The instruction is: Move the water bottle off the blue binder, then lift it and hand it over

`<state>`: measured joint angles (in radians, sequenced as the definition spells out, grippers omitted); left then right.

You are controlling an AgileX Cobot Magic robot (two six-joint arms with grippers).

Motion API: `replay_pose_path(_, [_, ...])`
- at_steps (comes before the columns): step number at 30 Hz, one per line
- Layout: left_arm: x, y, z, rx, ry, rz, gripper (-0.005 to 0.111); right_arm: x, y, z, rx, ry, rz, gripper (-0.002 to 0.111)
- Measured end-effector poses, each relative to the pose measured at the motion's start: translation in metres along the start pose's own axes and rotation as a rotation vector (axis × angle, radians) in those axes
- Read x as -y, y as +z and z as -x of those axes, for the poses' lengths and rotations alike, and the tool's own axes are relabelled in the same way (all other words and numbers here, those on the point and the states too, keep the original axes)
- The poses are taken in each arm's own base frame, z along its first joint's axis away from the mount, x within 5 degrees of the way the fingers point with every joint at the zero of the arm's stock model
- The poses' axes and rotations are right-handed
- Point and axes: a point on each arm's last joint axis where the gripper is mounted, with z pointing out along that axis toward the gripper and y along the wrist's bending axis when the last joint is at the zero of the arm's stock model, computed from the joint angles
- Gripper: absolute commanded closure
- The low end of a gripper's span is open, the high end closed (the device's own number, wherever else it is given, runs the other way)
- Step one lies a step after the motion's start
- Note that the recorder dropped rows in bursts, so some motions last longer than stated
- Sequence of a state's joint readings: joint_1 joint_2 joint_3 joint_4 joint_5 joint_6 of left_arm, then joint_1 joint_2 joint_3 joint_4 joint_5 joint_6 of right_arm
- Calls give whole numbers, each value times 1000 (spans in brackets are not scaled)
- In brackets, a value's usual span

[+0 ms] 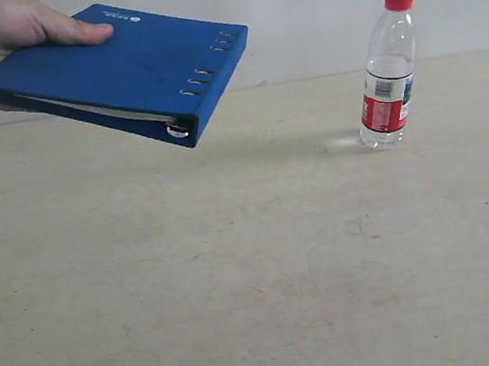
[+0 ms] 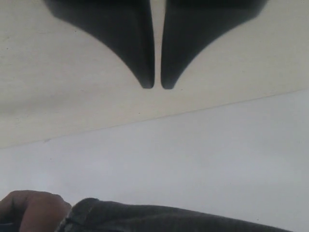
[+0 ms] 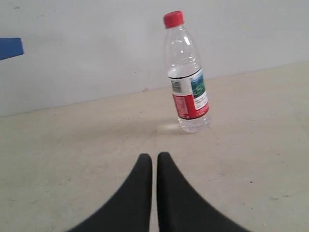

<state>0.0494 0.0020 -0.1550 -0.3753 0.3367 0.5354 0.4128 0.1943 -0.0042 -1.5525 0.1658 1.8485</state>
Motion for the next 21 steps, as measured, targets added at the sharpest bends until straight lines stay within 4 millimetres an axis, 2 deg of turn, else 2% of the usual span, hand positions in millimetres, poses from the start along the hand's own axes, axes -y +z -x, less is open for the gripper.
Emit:
replay_pose_path(14, [0, 0, 0, 1, -6, -2, 102, -7, 0, -4, -36, 84, 86, 109])
replay_pose_path(21, [0, 0, 0, 1, -6, -2, 102, -12, -1, -2, -65, 286, 125, 109])
